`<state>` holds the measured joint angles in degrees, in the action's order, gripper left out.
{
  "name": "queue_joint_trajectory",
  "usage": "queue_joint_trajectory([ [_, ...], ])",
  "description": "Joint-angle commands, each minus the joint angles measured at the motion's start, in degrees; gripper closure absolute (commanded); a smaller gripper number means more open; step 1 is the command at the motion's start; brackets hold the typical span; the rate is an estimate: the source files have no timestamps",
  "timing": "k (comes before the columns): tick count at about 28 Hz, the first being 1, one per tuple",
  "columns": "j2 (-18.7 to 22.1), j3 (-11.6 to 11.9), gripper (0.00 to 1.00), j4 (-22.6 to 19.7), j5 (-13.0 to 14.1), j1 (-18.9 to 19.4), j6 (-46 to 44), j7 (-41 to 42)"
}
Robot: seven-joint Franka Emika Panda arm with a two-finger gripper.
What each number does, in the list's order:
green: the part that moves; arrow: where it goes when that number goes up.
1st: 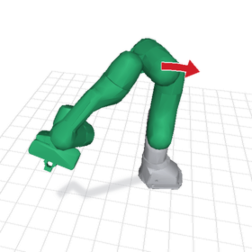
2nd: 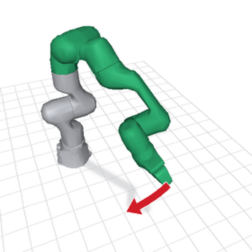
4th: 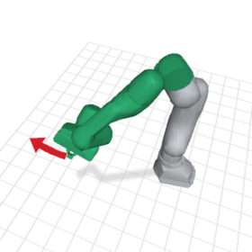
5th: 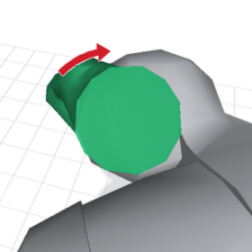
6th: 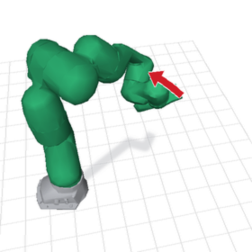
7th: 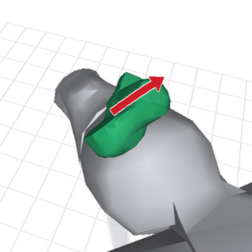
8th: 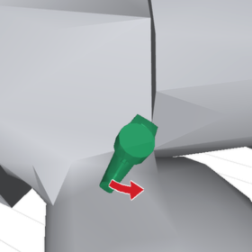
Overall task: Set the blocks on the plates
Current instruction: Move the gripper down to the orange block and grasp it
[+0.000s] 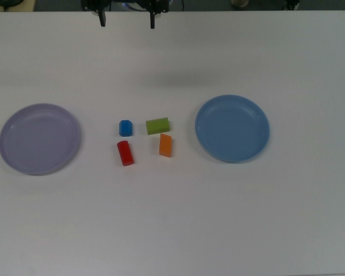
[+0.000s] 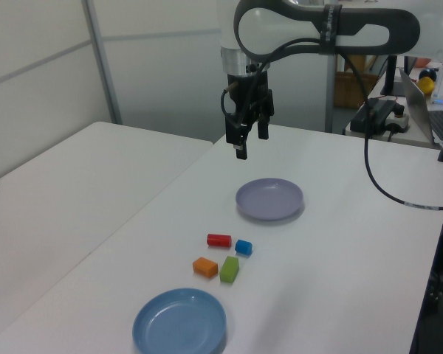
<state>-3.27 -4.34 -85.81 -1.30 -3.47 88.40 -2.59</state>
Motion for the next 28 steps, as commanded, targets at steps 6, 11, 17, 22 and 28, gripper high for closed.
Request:
queue_joint_trajectory([
  [6, -5.43, 0.12, 0.0, -0.15, 1.21, -0.31, 2.12, 3.98],
  [11, -8.07, 0.65, 0.0, -0.33, 2.0, -0.4, 8.97, 8.3],
  [17, -14.22, 0.13, 0.0, -0.5, 2.44, 0.22, 16.7, 3.74],
  [22, -17.91, 0.04, 0.0, -2.87, 1.56, 3.12, 22.59, -1.54],
  [28, -22.04, 0.04, 0.0, -2.96, 0.07, 4.96, 25.41, -3.74],
])
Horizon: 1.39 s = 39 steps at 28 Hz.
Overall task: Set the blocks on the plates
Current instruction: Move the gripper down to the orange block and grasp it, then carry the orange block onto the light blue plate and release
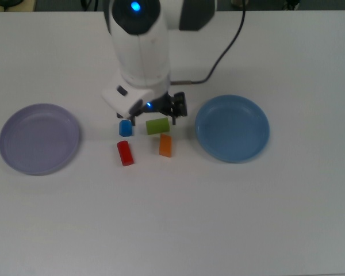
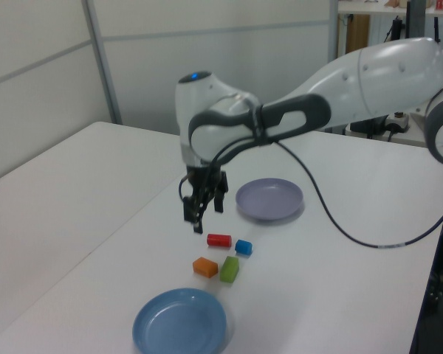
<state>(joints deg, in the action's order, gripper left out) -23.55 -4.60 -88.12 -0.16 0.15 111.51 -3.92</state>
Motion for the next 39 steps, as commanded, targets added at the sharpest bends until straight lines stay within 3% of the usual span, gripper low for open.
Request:
queue_joint_trajectory([
  [1, -3.24, 0.29, 0.0, -0.83, -1.59, 1.43, 3.18, -2.75],
  [6, -5.27, 0.38, 0.0, -1.71, -2.03, 2.58, 8.01, -5.74],
  [12, -6.24, 0.38, 0.0, -3.03, -4.93, 2.75, 9.6, -9.26],
  [18, -7.39, 0.47, 0.38, -3.03, -5.29, 3.37, 9.96, -11.98],
  [19, -7.56, 0.47, 0.48, -3.11, -5.63, 3.54, 9.87, -12.42],
  [24, -7.65, 0.47, 0.69, -3.73, -9.06, 4.51, 9.96, -14.96],
  [28, -7.47, 0.47, 0.88, -3.47, -9.42, 4.51, 9.87, -15.24],
  [39, -1.94, 0.73, 0.91, -3.29, -8.1, 3.45, 8.99, -15.06],
])
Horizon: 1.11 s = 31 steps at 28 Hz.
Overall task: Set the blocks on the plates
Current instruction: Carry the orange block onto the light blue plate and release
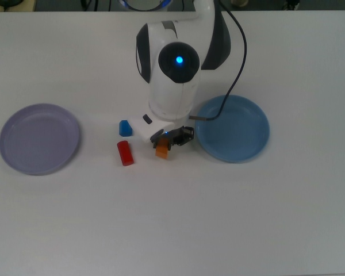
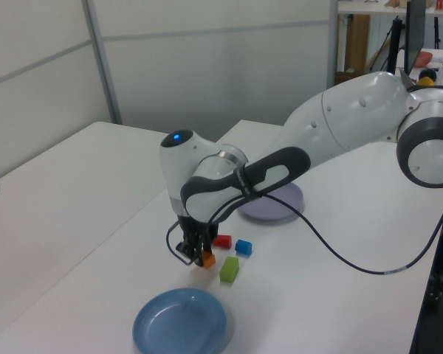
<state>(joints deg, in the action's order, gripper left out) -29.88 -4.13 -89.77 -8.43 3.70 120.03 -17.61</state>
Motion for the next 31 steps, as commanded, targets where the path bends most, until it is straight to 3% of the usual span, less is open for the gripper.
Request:
queue_joint_trajectory([
  [1, 5.09, -0.08, 0.9, -1.63, 0.69, -0.01, 0.38, -1.63],
  [5, 5.8, -0.61, 0.9, -1.46, 1.23, 1.22, -2.34, -1.72],
  [15, 5.71, -1.32, 0.89, -1.54, 1.14, 8.78, -6.3, -5.84],
  [23, 4.57, -1.32, 0.7, -1.63, 0.43, 9.4, -5.86, -6.47],
  [26, 3.34, -1.32, 0.56, -1.63, -0.09, 9.4, -5.78, -6.29],
  [27, 3.25, -1.32, 0.47, -1.63, -0.35, 9.4, -5.78, -6.2],
  [28, 3.25, -1.32, 0.35, -1.63, -0.62, 9.4, -5.69, -6.2],
  [29, 3.34, -1.32, 0.0, -1.63, -0.79, 9.4, -5.78, -5.94],
  [31, 3.43, -1.32, 0.0, -1.63, -0.88, 9.31, -5.86, -5.42],
])
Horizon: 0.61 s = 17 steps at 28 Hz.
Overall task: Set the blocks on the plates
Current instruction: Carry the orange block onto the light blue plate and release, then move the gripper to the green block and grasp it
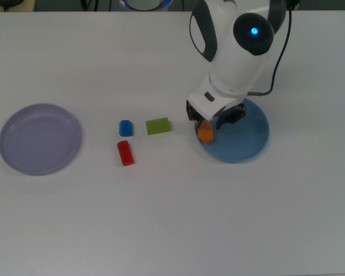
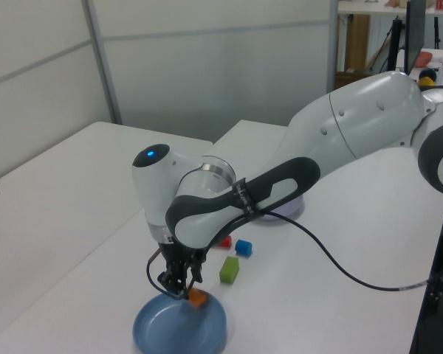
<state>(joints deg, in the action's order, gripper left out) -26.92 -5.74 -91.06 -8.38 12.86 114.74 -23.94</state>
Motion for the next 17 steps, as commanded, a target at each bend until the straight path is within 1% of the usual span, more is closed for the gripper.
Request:
queue_joint_trajectory([
  [1, 0.56, 0.29, 0.0, -0.34, -0.85, 0.15, -0.66, 1.43],
  [6, 2.14, 1.17, 0.0, -0.25, -0.76, -0.73, -1.19, 3.02],
  [9, 2.32, 2.4, 0.0, -0.34, -0.76, -2.04, -1.45, 4.85],
  [10, 2.23, 2.84, 0.0, -0.34, -0.76, -3.44, -1.45, 8.69],
  [14, 2.23, 3.11, 0.0, -0.78, -0.85, -6.26, -2.06, 21.62],
  [15, 2.05, 3.11, 0.0, -0.96, -0.94, -7.05, -2.76, 26.79],
  [17, 1.79, 3.19, 0.0, -1.57, -1.02, -7.5, -2.95, 29.81],
])
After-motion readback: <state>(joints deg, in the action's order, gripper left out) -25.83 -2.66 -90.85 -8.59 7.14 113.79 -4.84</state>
